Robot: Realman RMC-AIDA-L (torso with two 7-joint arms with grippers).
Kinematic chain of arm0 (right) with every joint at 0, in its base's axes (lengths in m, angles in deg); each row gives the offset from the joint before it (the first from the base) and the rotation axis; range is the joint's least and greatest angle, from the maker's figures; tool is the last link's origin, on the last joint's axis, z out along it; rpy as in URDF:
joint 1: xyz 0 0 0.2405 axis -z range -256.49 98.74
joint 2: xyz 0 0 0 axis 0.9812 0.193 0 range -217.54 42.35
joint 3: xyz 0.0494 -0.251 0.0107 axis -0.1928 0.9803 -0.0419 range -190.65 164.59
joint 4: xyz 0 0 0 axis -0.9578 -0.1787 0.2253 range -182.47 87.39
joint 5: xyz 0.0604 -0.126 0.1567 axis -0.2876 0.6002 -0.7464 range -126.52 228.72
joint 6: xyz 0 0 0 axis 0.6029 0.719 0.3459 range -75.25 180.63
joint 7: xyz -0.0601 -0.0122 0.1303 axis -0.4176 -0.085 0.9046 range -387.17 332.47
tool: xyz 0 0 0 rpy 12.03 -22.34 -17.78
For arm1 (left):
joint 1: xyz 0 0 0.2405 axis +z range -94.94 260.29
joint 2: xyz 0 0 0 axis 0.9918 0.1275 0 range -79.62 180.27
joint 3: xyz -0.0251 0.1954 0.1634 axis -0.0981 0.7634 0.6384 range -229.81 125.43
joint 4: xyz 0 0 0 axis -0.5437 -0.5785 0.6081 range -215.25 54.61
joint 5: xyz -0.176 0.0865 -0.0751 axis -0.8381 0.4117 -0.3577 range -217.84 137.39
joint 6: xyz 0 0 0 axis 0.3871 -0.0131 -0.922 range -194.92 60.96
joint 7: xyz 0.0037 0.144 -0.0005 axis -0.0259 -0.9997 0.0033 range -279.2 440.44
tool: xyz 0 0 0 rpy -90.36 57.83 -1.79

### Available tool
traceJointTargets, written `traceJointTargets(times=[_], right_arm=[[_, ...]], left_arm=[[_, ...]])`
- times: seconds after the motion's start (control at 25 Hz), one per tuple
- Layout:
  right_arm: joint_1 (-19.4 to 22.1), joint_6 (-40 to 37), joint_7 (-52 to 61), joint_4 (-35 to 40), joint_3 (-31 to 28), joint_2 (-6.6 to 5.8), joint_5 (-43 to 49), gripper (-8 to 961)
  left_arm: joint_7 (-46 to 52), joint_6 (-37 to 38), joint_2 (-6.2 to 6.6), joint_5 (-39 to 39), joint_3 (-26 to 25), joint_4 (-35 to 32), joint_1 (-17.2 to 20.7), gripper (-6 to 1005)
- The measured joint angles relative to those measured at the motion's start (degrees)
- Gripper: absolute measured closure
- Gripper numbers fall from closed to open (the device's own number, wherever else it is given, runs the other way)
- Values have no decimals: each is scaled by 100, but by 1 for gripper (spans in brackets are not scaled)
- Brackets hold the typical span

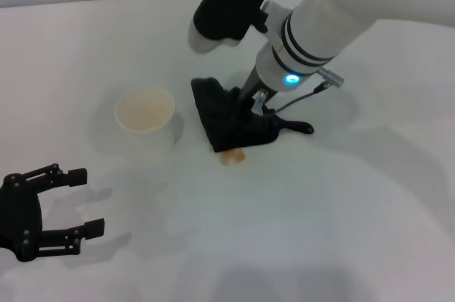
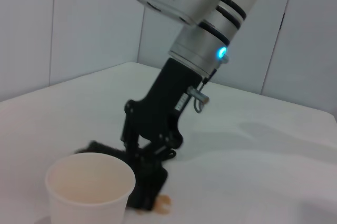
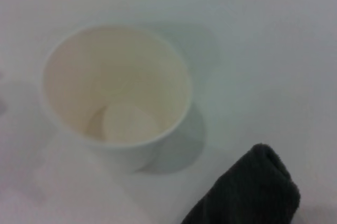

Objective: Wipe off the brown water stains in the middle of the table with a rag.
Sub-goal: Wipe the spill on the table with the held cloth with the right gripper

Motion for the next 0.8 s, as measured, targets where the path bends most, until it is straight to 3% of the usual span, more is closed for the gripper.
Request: traceJointTargets(times=[0.64,0.8], right_arm=[[187,-622,-82,581,767,7,-604,859],[164,-548,-131,488,675,1,-588,861]], left_arm=[[0,0,0,-61,0,0,-9,105],[0,0,0,-62,0,0,-9,105]])
